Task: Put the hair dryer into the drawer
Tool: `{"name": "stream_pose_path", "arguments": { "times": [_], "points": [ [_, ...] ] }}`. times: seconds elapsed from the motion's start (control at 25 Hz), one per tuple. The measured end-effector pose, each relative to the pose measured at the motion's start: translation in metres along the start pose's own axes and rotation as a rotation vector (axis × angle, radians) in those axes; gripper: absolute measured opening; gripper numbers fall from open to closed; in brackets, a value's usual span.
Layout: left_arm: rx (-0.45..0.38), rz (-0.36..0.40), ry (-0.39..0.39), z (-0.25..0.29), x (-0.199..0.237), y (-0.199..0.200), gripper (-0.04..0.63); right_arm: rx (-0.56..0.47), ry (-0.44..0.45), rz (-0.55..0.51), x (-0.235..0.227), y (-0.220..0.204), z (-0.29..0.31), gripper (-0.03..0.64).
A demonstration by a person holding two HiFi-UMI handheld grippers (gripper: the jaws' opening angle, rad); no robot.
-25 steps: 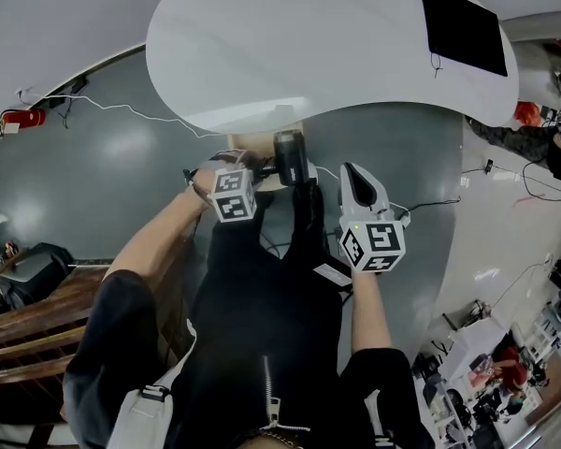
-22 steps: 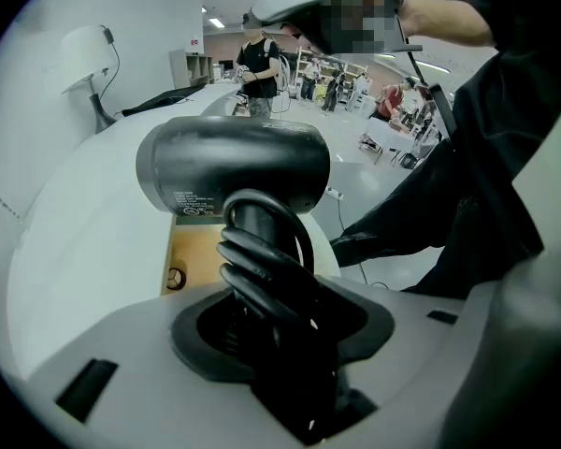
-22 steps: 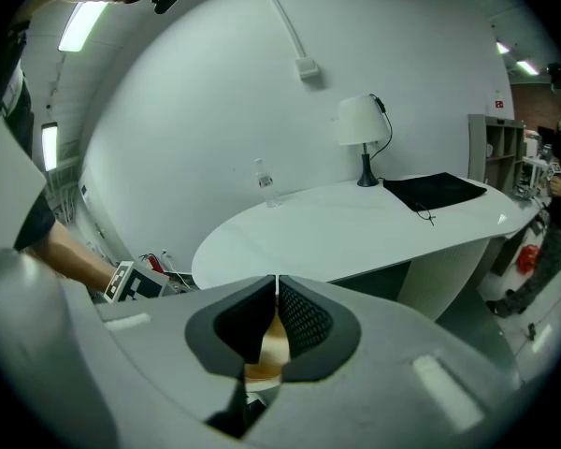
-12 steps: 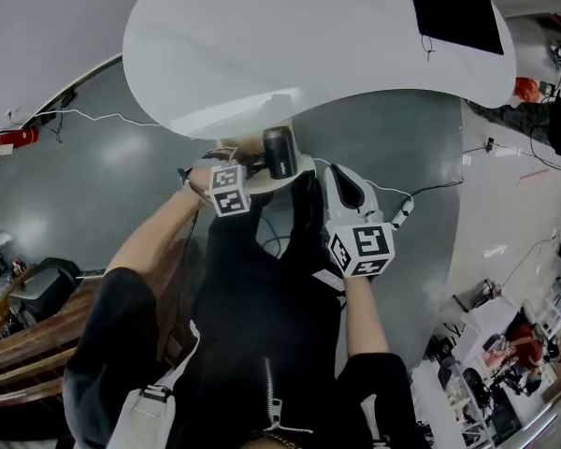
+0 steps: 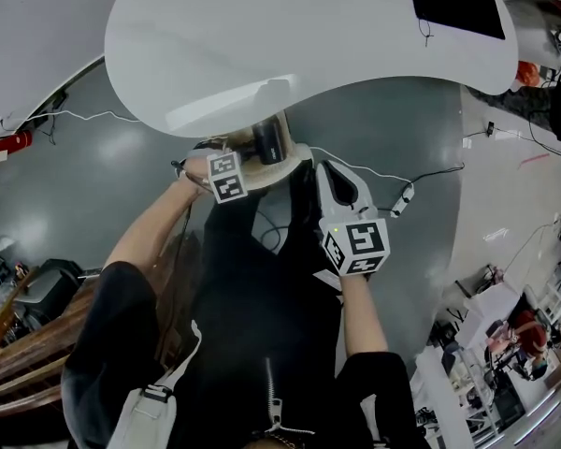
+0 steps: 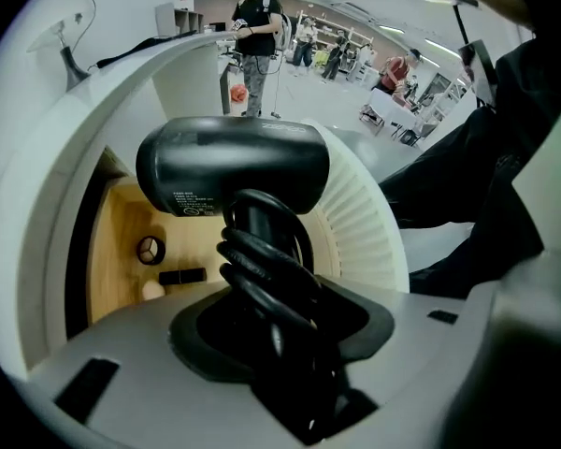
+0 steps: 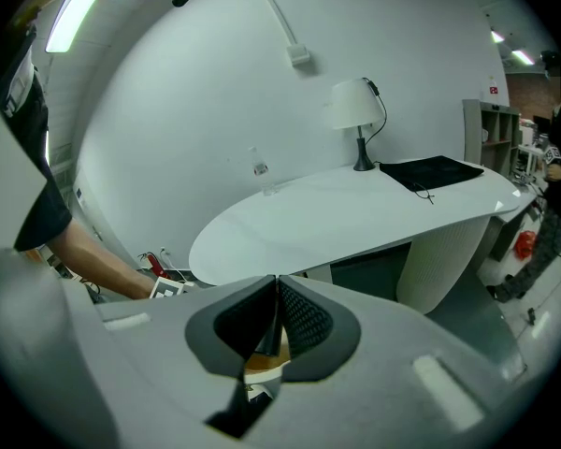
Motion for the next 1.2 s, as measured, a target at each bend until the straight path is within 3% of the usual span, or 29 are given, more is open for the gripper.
{"name": "stream_pose_path", "arguments": {
  "times": [0.44, 0.72, 1.2],
  "points": [
    [0.171, -0.014, -0.042, 0.039, 0.008, -0.015, 0.199, 0.019, -0.002, 0.017, -0.003, -0.006, 0.004, 0.005],
    [0.271, -0.024, -0.028, 0.058, 0.016, -0.022, 0.199, 0.022, -0.011, 0.024, -0.007, -0.006, 0.006, 0.005],
    [0.304, -0.050, -0.073, 0.081, 0.017, -0.011, 0.199, 0.032, -0.012, 0.018, -0.007, -0.008, 0.005, 0.005]
  ]
}}
Point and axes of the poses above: the fingertips, and each gripper's own axes: z forward along the fingers, x to its left, y out of its top, the point moved 3 cm from there along -z, backward along the fingers, and after that the axes turned 4 degrees about z, right-handed, at the moved point
